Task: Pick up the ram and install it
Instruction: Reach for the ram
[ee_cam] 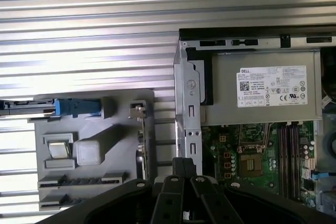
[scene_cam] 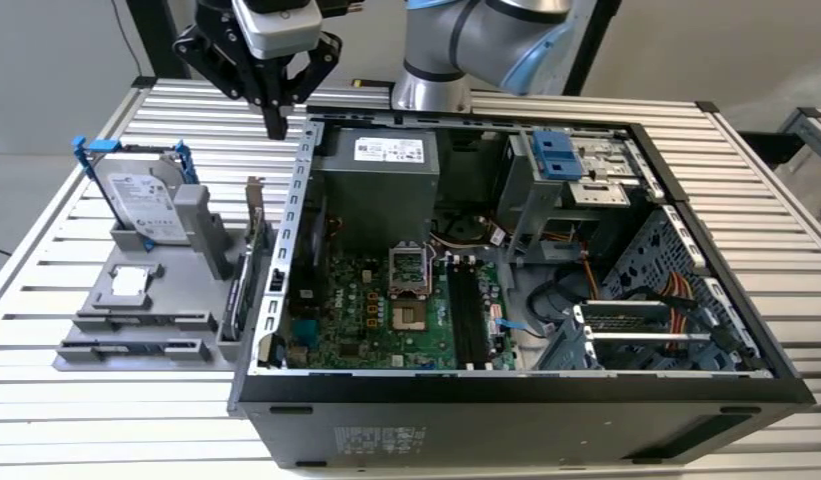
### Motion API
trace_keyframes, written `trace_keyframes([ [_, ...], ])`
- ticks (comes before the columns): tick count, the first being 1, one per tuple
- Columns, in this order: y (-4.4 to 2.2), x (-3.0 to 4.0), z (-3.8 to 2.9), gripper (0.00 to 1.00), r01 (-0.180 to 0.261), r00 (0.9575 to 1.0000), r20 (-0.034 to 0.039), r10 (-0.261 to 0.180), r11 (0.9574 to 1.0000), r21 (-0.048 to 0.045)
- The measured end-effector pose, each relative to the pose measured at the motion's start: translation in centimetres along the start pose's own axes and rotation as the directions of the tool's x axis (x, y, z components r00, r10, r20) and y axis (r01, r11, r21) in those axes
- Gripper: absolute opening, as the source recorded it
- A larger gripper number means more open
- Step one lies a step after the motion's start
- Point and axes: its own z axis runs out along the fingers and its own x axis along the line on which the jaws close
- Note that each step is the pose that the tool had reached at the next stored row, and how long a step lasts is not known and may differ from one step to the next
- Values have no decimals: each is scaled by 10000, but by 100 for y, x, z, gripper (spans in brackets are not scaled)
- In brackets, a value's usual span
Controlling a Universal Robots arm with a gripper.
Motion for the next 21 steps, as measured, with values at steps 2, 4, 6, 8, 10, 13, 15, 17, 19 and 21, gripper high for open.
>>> trace_keyframes([
  [2, -1, 15, -1, 0, 0, 10000, -1, 0, 10000, 0],
  [4, -2, 30, -1, 0, 0, 10000, -1, 0, 10000, 1],
  [6, -3, 46, -1, 0, -1, 10000, -1, 1, 10000, 1],
  [8, -4, 60, -2, 0, 0, 10000, -1, 0, 10000, 1],
  [10, -6, 75, -2, 0, 0, 10000, -1, 0, 10000, 0],
  [13, -7, 98, -2, 0, 0, 10000, 0, 0, 10000, 0],
  [15, -8, 115, -3, 0, 0, 10000, 0, 0, 10000, 0],
  [17, -10, 132, -3, 0, 0, 10000, -1, 0, 10000, 0],
  [19, -11, 147, -4, 0, 0, 10000, 0, 0, 10000, 0],
  [21, -12, 163, -4, 0, 0, 10000, -1, 0, 10000, 0],
])
